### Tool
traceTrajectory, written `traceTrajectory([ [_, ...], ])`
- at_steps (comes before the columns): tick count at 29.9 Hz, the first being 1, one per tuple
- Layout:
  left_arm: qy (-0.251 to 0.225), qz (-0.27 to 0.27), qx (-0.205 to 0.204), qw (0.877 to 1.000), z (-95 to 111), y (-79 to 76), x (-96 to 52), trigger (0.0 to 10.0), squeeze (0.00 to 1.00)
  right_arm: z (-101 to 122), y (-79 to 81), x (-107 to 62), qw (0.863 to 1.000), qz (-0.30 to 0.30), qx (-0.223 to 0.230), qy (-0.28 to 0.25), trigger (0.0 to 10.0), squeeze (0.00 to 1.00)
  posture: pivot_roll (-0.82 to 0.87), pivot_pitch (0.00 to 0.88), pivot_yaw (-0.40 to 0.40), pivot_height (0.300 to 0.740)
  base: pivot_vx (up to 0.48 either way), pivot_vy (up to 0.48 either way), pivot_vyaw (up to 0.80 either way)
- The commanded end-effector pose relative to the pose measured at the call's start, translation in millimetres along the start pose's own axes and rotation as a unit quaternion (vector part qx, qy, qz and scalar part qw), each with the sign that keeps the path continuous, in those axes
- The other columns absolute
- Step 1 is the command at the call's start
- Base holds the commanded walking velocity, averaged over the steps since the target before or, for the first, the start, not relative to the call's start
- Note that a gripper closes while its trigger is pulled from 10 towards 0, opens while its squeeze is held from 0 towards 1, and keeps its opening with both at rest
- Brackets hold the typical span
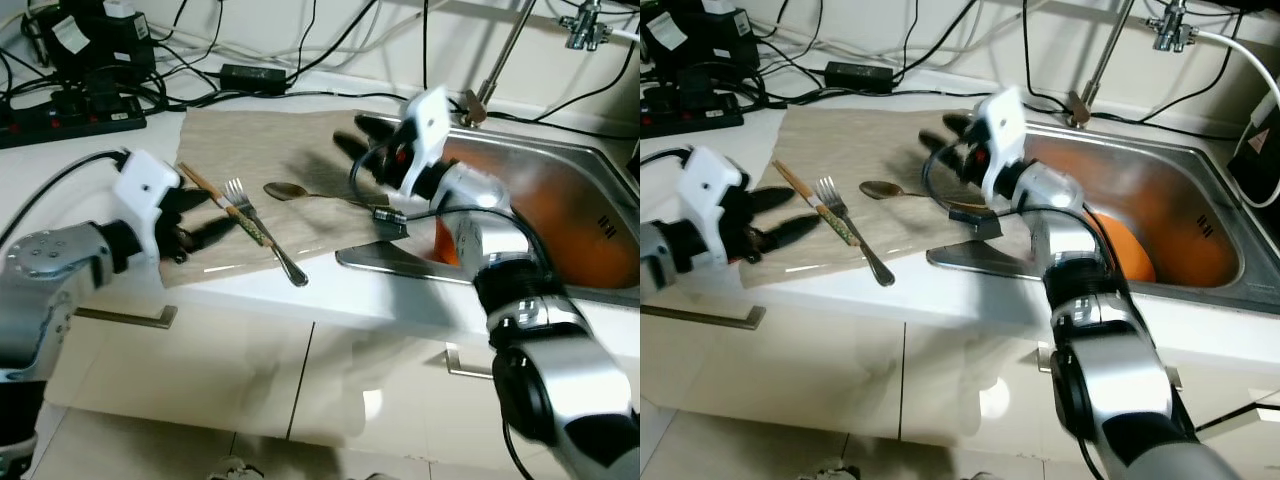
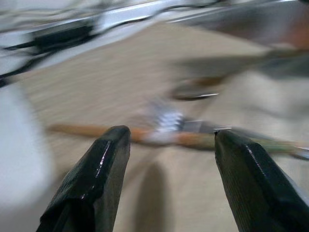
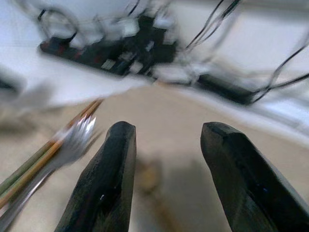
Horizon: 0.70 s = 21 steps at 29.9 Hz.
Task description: Kitchen organization
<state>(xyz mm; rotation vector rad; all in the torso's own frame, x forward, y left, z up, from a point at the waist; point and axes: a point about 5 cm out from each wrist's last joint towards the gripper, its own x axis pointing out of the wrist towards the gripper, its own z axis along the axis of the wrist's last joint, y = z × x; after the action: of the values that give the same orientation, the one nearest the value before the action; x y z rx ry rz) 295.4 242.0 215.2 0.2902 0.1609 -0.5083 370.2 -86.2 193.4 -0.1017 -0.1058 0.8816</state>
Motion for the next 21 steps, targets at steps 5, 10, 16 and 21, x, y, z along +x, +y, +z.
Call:
traceTrajectory([
  [5, -0.022, -0.051, 0.006, 0.998, 7, -12.1, 4.5, 10.0, 0.0, 3, 22.5, 8.5, 0.999, 0.015, -0.003, 0.031, 10.0, 0.0, 0.06, 0.0, -0.1, 0.74, 0.0, 0.0, 0.0],
  [10, -0.019, -0.118, 0.004, 0.993, -6, -35.7, 8.1, 10.0, 0.0, -8, 44.6, 16.2, 0.997, 0.034, 0.039, 0.061, 10.0, 1.0, 0.05, 0.0, -0.098, 0.74, 0.0, 0.0, 0.0],
  [16, 0.018, -0.113, 0.02, 0.993, -18, -34.7, 4.9, 10.0, 0.0, -13, 57.6, 32.0, 0.99, 0.051, 0.06, 0.115, 10.0, 1.0, 0.06, 0.007, -0.106, 0.74, 0.0, 0.0, 0.0],
  [21, 0.035, -0.103, 0.04, 0.993, -19, -28.7, -2.5, 10.0, 0.0, -14, 54.7, 44.7, 0.985, 0.034, 0.051, 0.163, 10.0, 1.0, 0.08, 0.012, -0.118, 0.74, 0.0, 0.0, 0.0],
])
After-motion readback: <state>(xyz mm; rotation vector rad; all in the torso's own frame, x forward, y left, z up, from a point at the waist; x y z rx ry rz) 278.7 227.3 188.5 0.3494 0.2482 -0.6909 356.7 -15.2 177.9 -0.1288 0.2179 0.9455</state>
